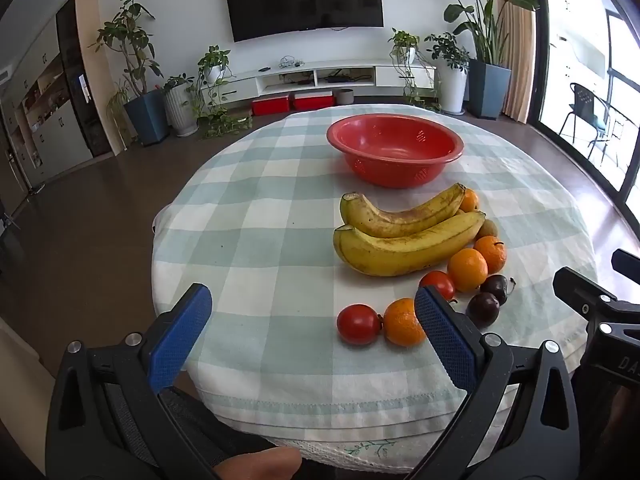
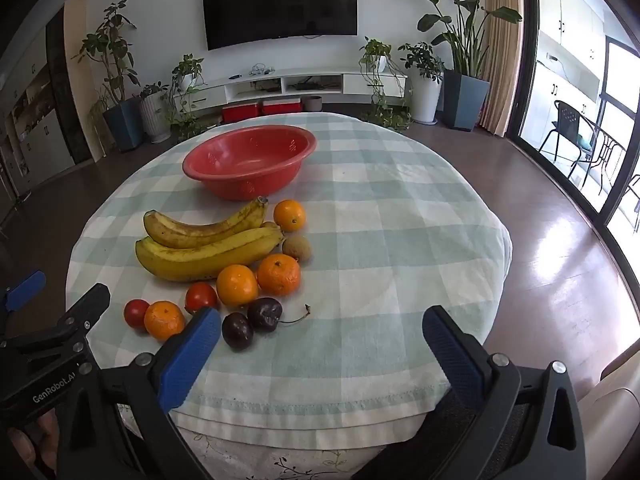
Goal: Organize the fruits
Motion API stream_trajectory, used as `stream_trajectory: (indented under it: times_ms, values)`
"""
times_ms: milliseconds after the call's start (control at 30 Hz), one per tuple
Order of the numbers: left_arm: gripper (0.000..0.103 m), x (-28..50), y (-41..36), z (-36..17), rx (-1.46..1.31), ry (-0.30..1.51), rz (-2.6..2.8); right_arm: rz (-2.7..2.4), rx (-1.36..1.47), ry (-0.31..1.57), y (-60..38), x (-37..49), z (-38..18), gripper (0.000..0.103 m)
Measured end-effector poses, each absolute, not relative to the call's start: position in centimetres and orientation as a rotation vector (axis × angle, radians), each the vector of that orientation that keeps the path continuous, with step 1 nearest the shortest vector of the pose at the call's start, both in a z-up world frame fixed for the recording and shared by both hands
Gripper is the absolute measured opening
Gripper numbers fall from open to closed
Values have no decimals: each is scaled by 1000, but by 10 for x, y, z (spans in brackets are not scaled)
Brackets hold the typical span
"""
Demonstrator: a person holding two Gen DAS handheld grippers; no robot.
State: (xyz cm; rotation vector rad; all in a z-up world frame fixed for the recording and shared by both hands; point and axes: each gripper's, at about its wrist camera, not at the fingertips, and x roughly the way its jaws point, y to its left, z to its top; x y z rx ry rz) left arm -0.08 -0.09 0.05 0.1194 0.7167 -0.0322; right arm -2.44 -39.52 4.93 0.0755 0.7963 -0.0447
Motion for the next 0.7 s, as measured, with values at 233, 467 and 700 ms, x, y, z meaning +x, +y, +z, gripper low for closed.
stream_trajectory:
  times_ms: [233,467,700]
  values:
    - [103,-2,2,3,110,720,-41,-42,73,796,-396,-25,51,103]
    - [103,-1,-1,1,122,718,-31,-40,79,804,-395,-25,50,103]
    - [103,-1,-1,1,122,720,-32,-42,76,805,-394,-24,48,103]
